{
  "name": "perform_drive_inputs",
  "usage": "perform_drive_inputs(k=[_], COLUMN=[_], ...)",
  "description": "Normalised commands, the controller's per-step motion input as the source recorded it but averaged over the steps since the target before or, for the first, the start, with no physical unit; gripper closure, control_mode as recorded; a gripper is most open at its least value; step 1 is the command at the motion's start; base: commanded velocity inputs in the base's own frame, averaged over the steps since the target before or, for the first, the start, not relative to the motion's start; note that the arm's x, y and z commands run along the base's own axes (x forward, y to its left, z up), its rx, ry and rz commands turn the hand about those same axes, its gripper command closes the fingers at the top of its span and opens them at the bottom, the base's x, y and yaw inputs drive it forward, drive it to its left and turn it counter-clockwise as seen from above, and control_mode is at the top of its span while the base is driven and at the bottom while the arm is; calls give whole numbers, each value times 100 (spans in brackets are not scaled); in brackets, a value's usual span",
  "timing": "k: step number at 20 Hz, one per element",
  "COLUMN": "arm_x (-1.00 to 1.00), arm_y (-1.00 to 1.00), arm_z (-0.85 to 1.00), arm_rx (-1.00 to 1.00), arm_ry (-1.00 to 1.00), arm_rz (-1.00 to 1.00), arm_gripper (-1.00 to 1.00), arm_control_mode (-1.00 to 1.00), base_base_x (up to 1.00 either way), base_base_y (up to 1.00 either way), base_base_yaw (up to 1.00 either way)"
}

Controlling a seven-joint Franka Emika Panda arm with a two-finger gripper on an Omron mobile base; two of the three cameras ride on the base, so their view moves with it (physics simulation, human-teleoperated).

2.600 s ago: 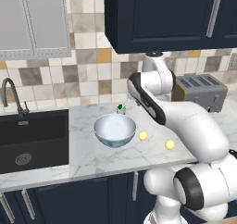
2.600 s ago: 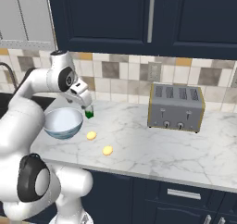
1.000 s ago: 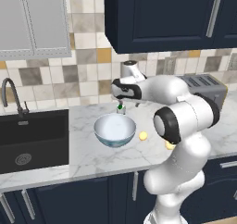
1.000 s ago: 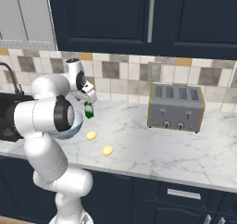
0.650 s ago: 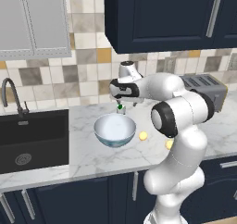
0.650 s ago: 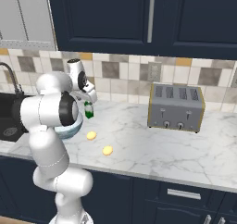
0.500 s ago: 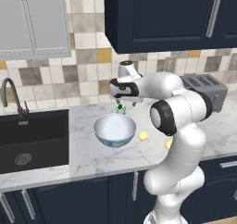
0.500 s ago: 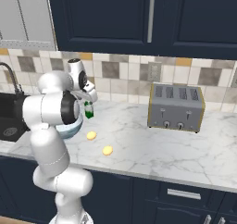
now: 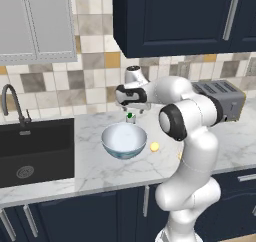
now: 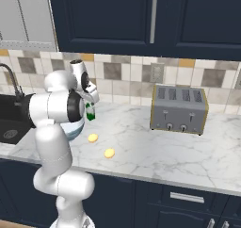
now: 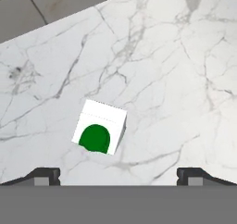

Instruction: Gather the eggs and milk located in the vicinity of the sink area and place them right next to the bowl.

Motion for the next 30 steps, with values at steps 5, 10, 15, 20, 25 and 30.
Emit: perform_drive_inputs(k=[5, 10, 15, 20, 25, 30], arm_x=[24, 20, 3, 1, 4, 5], arm_y=[6, 0, 0, 0, 0, 0], arm_z=[-15, -20, -17, -13, -17, -21], arm_rx=[0, 0, 0, 0, 1, 2], arm_ry=[0, 0, 2, 0, 0, 0], arm_rz=[-3, -5, -4, -2, -1, -1], arm_gripper=[-100, -100, -100, -100, -100, -100], arm_control_mode=[-100, -100, -100, -100, -100, -100], base_base_x=[0, 0, 0, 0, 0, 0], base_base_y=[0, 0, 0, 0, 0, 0], base_base_yaw=[0, 0, 0, 0, 0, 0])
